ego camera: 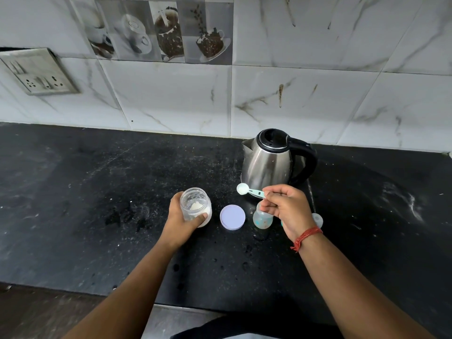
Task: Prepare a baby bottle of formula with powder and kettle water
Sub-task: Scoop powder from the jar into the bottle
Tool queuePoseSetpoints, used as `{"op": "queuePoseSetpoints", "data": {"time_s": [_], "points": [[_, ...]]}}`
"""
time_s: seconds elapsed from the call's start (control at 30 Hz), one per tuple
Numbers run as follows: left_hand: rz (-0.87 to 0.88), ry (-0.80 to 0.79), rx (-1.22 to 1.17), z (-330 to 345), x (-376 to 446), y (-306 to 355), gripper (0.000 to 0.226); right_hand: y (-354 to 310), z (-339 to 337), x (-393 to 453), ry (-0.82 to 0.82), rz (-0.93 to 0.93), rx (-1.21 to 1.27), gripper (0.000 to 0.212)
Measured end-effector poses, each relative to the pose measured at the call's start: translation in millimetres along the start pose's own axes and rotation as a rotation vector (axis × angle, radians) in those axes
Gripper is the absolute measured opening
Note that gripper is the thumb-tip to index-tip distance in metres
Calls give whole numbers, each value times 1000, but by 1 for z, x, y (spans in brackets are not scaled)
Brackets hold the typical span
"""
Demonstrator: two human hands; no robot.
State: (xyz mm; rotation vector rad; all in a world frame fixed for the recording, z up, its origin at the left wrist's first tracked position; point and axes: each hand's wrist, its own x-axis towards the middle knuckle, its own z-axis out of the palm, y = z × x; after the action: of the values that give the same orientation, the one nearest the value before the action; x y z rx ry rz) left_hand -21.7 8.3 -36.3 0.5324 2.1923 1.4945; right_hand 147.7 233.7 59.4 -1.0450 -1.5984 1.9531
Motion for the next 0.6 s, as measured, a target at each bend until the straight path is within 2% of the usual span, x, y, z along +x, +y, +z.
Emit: {"op": "queuePoseSetpoints", "data": {"time_s": [0.1, 0.23, 0.3, 0.37, 0.6], "points": [[18, 74, 30, 1, -3, 5, 110, -1, -5, 1, 8, -8, 13, 10], [300, 178, 161, 5, -9, 35, 87, -5, -12, 1, 17, -20, 47, 11], [465, 168, 267, 12, -8, 52, 77, -7, -17, 0, 30, -22, 67, 11], [552, 135, 317, 21, -5, 65, 73, -8, -22, 0, 44, -20, 77, 12], [598, -18, 337, 59, 4, 77, 72, -3, -48, 3, 89, -19, 76, 12]]}}
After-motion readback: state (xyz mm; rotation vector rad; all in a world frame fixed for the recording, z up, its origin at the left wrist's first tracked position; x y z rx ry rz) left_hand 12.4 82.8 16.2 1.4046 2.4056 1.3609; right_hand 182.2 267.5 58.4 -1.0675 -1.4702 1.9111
